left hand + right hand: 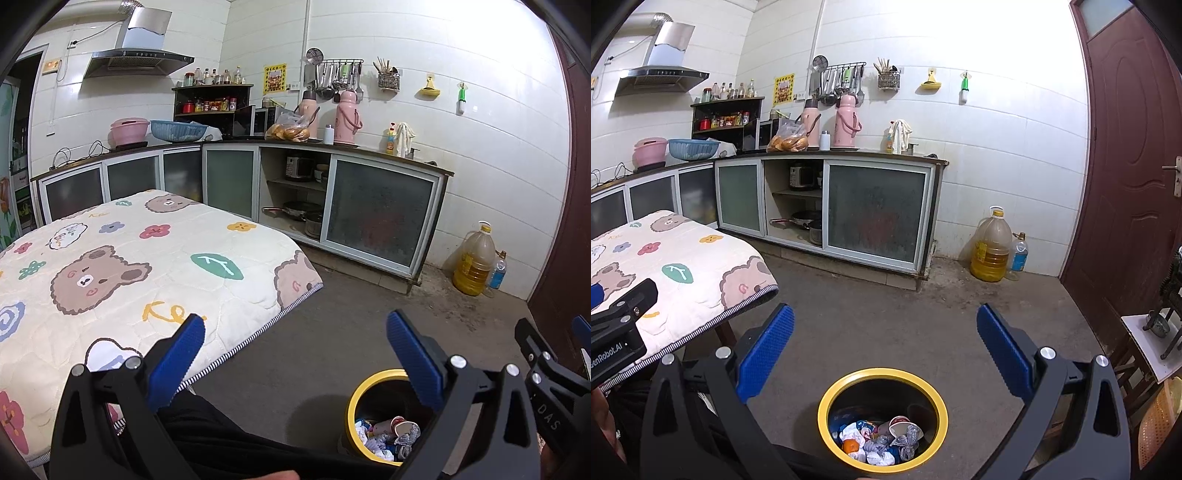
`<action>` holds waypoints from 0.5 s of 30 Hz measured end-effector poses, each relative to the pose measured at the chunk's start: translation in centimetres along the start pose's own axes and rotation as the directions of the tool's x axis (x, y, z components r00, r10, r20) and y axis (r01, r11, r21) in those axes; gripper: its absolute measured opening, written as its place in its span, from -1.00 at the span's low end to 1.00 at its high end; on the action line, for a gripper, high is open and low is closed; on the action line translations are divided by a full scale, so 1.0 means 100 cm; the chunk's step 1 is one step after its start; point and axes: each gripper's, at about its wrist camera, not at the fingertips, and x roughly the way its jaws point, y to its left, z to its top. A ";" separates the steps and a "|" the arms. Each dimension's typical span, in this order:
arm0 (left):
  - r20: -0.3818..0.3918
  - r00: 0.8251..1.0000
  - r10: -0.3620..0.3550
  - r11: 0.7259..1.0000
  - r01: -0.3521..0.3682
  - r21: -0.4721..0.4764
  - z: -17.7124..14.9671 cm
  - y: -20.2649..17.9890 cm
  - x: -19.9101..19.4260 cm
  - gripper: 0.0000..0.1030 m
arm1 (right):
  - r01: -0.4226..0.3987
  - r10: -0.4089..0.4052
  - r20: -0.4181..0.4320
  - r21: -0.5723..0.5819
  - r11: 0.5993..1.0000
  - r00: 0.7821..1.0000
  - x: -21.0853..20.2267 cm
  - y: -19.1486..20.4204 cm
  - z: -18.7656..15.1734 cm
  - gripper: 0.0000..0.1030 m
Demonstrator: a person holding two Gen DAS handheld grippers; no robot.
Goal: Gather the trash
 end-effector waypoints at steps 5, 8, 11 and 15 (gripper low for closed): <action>-0.007 1.000 -0.002 1.000 0.002 -0.004 0.000 0.001 0.000 0.85 | 0.000 0.000 -0.002 0.001 1.000 1.000 0.000 0.001 -0.001 0.84; -0.011 1.000 -0.003 1.000 0.003 -0.007 -0.001 0.002 0.000 0.85 | 0.000 0.000 -0.003 0.000 1.000 1.000 0.001 0.000 -0.002 0.84; -0.010 1.000 -0.002 1.000 0.002 -0.006 -0.001 0.001 0.000 0.85 | -0.001 0.001 -0.005 -0.001 1.000 1.000 0.001 0.001 -0.002 0.84; -0.011 1.000 -0.003 1.000 0.003 -0.006 -0.001 0.001 0.001 0.85 | -0.002 0.002 -0.011 0.000 1.000 1.000 0.004 -0.001 -0.004 0.84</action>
